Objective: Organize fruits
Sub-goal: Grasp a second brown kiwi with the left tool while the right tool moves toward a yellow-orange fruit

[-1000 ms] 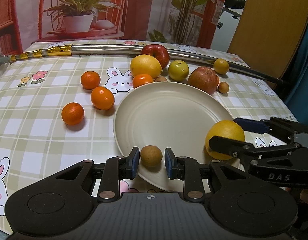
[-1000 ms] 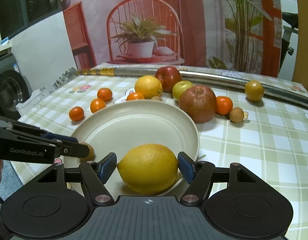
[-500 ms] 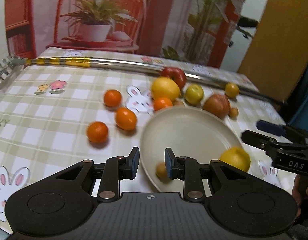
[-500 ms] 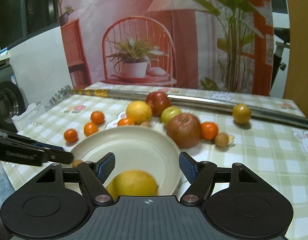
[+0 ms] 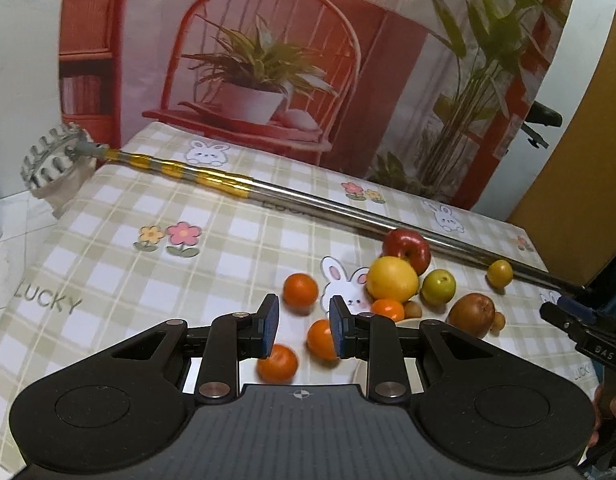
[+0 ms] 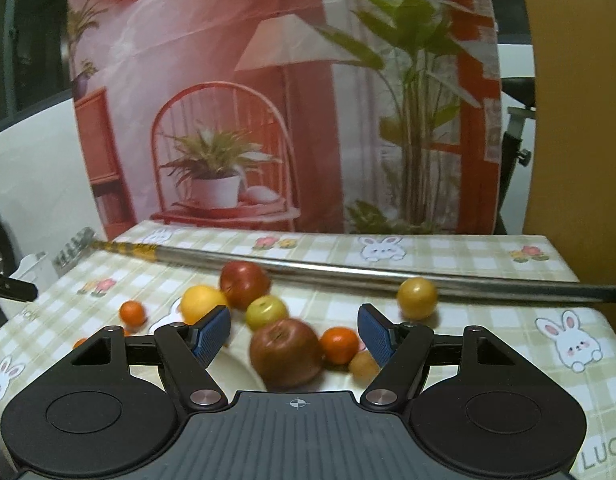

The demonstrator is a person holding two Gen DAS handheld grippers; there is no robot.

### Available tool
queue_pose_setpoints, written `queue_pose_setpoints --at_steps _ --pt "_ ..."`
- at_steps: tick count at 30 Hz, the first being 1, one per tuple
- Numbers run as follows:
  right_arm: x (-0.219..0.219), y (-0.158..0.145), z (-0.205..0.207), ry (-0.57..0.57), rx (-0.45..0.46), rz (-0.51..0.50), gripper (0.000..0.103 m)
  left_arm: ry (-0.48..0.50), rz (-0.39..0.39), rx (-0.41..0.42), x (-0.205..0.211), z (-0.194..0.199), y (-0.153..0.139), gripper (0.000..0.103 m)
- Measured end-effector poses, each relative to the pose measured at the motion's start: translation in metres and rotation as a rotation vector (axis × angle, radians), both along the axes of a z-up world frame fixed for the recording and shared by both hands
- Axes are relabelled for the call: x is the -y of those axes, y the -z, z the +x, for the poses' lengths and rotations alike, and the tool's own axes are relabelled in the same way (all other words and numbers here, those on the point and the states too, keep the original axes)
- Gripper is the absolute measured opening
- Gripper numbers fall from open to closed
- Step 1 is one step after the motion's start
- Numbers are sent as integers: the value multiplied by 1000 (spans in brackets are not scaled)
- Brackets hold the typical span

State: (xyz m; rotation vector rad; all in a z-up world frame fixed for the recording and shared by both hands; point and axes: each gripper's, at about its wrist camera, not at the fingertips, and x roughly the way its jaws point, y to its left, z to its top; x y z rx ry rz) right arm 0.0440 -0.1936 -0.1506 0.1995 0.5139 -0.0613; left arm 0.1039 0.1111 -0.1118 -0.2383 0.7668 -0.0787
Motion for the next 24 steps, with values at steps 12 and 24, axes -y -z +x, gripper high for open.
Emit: queue_pose_setpoints --at_steps 12,24 --pt "19 7 23 45 -58 -10 66 207 38 -91 74 56 24 29" --pt "54 23 26 91 -80 32 67 325 -80 -269 119 118 66 28"
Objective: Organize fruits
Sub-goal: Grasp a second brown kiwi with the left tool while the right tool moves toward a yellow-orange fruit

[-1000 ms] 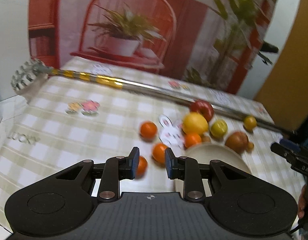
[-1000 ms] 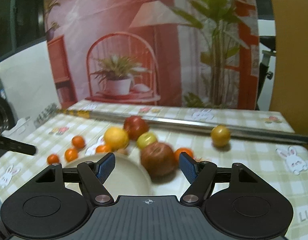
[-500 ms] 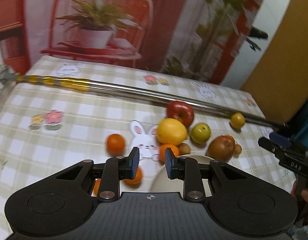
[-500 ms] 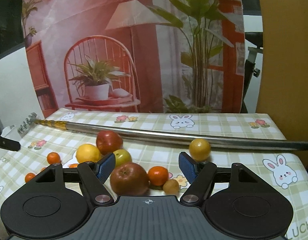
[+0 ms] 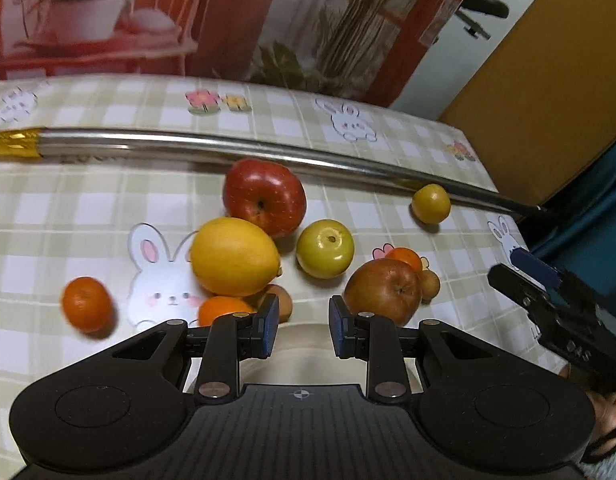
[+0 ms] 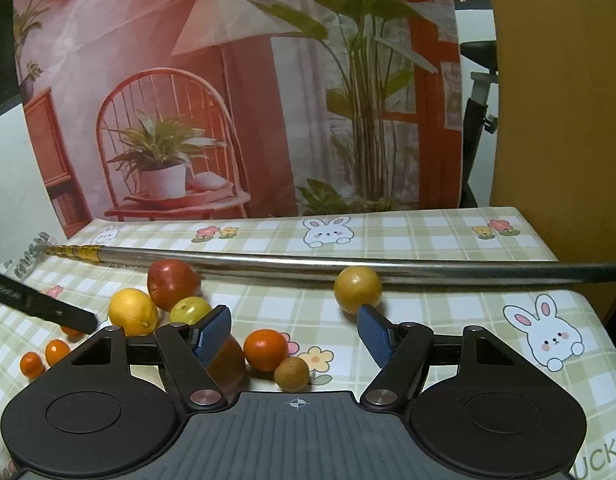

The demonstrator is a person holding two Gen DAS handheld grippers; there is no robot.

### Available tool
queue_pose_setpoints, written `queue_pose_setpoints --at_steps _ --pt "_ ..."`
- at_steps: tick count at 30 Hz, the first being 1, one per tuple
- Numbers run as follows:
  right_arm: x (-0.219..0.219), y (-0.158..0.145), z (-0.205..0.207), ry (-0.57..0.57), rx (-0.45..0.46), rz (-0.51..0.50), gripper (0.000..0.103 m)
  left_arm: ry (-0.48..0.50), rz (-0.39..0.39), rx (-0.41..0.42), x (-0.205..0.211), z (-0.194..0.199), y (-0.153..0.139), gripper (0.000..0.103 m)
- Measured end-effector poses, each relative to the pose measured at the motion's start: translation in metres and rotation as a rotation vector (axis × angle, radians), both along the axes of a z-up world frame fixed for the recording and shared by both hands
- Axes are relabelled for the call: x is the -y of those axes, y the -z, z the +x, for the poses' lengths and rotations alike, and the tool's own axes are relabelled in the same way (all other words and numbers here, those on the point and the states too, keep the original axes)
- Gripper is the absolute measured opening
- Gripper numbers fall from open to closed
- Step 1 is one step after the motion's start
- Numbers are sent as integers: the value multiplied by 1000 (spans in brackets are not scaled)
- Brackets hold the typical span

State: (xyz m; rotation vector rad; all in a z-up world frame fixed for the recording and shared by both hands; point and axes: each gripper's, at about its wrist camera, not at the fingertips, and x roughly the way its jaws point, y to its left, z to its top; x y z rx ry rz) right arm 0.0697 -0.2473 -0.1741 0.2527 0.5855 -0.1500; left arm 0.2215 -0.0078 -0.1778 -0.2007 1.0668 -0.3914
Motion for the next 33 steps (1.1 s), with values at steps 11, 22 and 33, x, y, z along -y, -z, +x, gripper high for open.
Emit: queue_pose_setpoints --at_steps 11,22,33 --pt "10 9 -1 14 -3 30 67 -13 70 -83 20 29 27 27" --pt "14 12 -1 21 -6 43 67 -33 138 -89 22 36 36 27" --pt "21 20 -3 28 5 49 67 -32 108 -31 20 27 31 25"
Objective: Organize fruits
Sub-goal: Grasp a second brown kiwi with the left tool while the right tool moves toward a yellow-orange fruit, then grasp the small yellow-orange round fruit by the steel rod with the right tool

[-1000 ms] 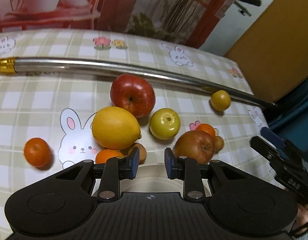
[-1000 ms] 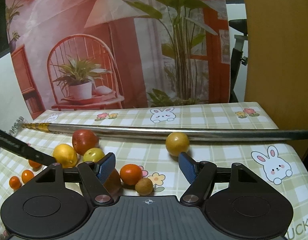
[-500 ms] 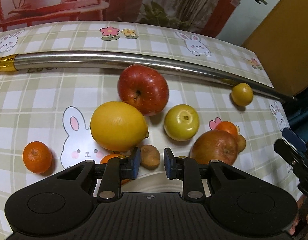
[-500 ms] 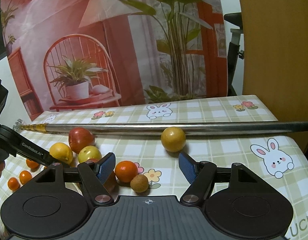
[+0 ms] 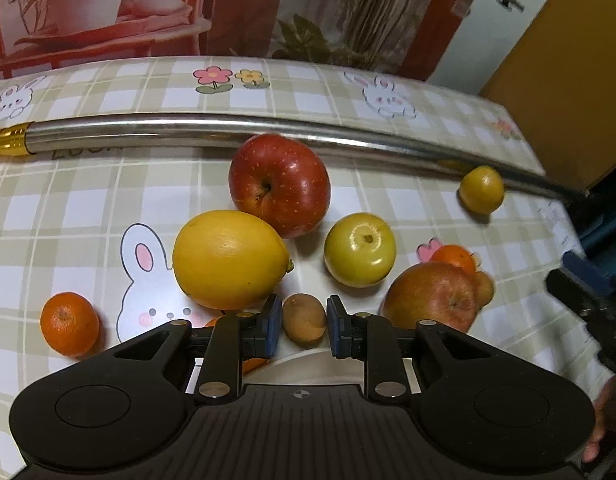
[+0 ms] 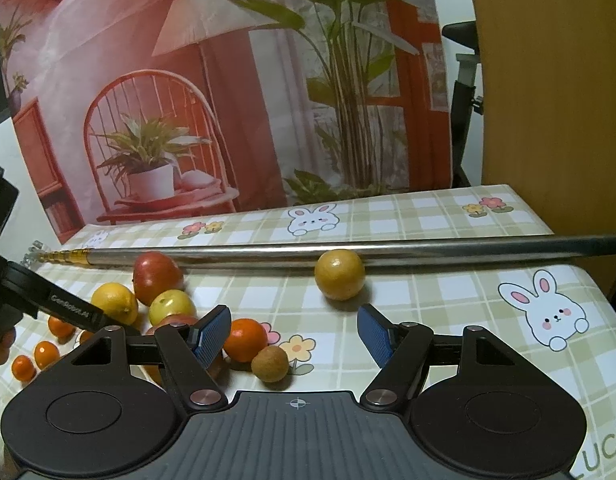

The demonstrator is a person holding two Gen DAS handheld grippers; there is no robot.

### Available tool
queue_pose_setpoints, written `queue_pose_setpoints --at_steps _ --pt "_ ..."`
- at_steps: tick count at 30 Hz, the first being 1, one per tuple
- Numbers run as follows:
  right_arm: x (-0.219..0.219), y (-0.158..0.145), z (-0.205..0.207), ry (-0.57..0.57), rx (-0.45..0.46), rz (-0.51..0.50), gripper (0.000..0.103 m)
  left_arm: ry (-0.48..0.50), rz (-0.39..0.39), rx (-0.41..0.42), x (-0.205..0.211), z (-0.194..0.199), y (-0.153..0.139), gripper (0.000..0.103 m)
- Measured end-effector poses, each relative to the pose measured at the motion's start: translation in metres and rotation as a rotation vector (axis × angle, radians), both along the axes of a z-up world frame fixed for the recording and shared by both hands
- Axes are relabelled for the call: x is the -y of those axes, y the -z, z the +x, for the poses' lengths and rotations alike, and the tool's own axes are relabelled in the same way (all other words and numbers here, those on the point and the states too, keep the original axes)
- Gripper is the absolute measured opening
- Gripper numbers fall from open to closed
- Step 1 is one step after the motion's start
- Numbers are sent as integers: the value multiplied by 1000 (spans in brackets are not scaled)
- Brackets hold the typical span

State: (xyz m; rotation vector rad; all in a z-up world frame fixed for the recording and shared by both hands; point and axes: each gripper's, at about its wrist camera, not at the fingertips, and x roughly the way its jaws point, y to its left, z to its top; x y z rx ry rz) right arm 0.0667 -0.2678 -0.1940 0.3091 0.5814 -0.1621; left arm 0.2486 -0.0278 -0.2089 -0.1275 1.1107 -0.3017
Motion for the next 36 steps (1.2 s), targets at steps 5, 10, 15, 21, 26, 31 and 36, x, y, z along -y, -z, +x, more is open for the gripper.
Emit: queue_pose_setpoints --at_steps 5,10,15,21,26,31,36 --pt "7 7 -1 18 3 -9 67 -33 -31 55 -10 -12 -17 25" --pt "12 11 0 17 63 -46 67 -65 -53 170 -17 -37 -44 25" --pt "18 15 13 18 132 -116 67 -108 -38 255 -22 -62 -60 25" --pt "29 23 45 20 133 -144 67 -138 -33 303 -33 -82 -69 25" --pt "36 39 74 21 66 -127 66 -156 -50 293 -39 -86 -66 25" --pt "36 50 93 25 -4 -110 59 -157 -50 284 -42 -89 -62 25" --pt "34 56 101 11 -58 -109 46 -152 -51 272 -44 -94 -57 25"
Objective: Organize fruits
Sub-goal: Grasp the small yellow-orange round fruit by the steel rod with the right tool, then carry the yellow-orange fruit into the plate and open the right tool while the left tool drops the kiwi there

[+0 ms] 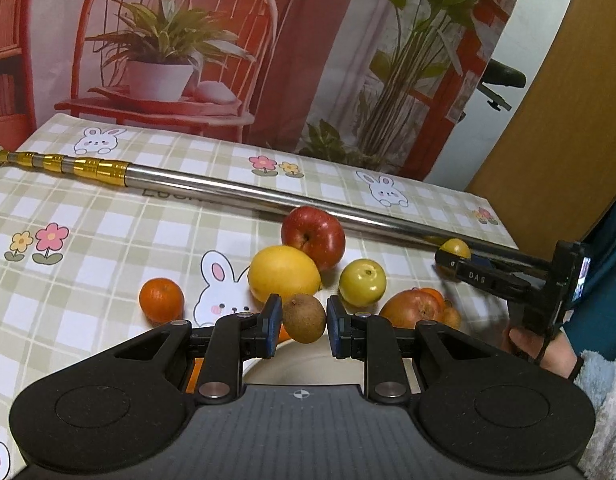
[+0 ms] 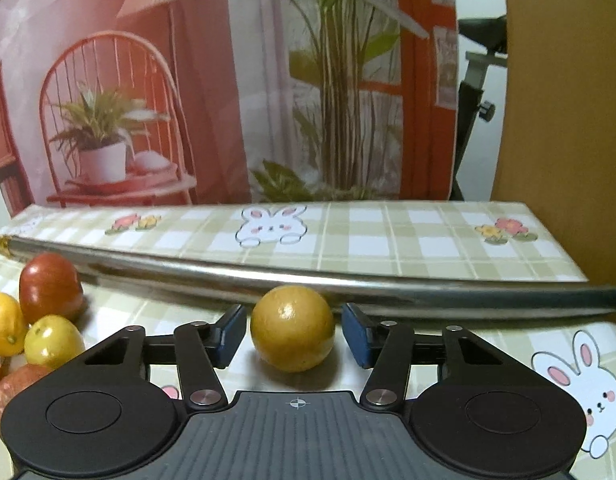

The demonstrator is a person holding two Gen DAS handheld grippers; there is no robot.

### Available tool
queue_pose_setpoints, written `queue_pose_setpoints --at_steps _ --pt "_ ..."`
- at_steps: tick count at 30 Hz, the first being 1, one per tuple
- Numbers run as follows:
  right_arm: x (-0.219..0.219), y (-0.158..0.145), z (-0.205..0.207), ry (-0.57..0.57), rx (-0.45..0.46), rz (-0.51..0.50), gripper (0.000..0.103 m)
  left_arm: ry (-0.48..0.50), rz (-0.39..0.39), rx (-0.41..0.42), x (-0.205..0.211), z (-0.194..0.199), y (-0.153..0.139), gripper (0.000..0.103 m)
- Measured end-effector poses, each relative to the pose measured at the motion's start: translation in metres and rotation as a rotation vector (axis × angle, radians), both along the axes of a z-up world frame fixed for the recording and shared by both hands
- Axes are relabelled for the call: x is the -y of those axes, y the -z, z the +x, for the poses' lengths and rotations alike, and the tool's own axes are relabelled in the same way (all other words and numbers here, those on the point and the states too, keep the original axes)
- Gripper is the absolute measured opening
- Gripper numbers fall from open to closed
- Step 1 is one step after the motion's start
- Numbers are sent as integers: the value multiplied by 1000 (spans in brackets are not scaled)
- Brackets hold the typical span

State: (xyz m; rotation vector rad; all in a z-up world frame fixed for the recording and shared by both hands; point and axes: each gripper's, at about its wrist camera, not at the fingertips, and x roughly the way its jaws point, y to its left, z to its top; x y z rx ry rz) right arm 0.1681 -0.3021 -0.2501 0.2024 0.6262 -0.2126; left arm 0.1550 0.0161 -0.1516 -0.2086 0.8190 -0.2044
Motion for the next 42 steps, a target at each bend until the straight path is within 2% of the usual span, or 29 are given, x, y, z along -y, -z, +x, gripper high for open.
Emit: queue_pose_setpoints --at_steps 1,9,17,23,28,33,38,42 --pt "1 1 1 2 -9 6 43 0 -1 -3 0 -2 1 25" --pt "4 -2 -11 22 3 81 42 26 9 3 -3 -17 3 25" --pt "-9 -25 -58 9 53 113 42 49 14 -20 -11 -32 13 25" --pt "-42 -49 -95 -45 78 108 42 75 22 -50 -9 -38 25 25" --pt "-84 -62 -112 -134 69 85 42 88 41 -69 -7 -42 34 25" --pt "-121 -66 -116 -222 41 96 42 94 64 -78 -5 -47 40 25" --pt "-144 -61 -108 -263 -5 148 42 104 80 -81 -3 -52 43 25" --pt "-160 -56 -103 -295 -57 128 42 111 97 -87 0 -54 47 25"
